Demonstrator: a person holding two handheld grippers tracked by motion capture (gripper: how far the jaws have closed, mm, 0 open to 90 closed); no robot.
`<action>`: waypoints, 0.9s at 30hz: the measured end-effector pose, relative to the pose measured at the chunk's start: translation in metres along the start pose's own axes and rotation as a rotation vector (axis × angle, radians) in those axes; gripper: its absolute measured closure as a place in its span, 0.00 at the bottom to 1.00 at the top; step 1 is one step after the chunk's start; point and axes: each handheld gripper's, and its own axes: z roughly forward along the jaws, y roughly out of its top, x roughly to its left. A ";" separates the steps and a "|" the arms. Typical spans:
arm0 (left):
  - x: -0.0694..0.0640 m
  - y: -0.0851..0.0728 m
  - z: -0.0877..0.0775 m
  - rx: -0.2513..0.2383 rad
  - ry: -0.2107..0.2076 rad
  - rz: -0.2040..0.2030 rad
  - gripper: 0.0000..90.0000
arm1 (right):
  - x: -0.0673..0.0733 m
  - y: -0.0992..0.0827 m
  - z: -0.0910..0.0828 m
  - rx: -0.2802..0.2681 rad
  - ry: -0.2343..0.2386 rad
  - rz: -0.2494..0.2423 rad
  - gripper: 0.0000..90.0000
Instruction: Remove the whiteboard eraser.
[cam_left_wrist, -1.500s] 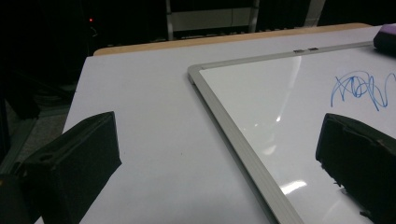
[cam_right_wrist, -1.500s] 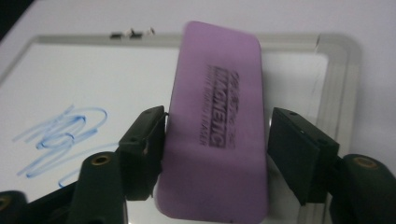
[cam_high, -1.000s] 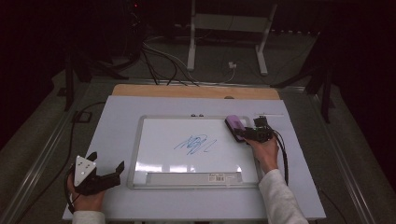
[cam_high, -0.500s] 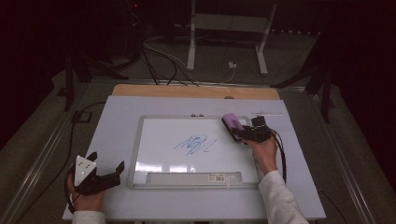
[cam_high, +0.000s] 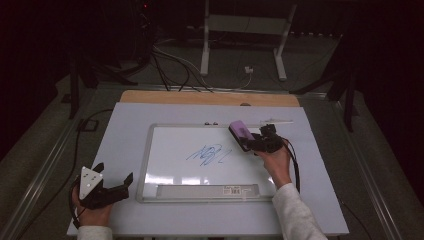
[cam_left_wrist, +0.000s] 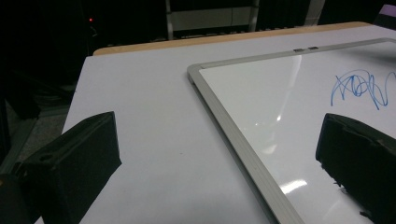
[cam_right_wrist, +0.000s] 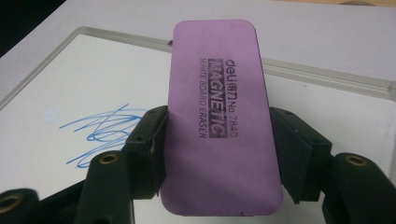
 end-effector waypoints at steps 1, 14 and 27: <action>0.000 0.000 0.000 0.000 0.000 0.000 0.01 | 0.002 0.000 0.000 0.000 0.001 -0.005 0.45; 0.000 0.000 0.000 -0.001 0.000 0.001 0.01 | 0.024 -0.003 0.011 0.016 0.008 -0.068 0.45; 0.000 0.000 0.000 -0.001 0.001 0.002 0.01 | 0.044 -0.009 0.022 0.036 -0.001 -0.122 0.45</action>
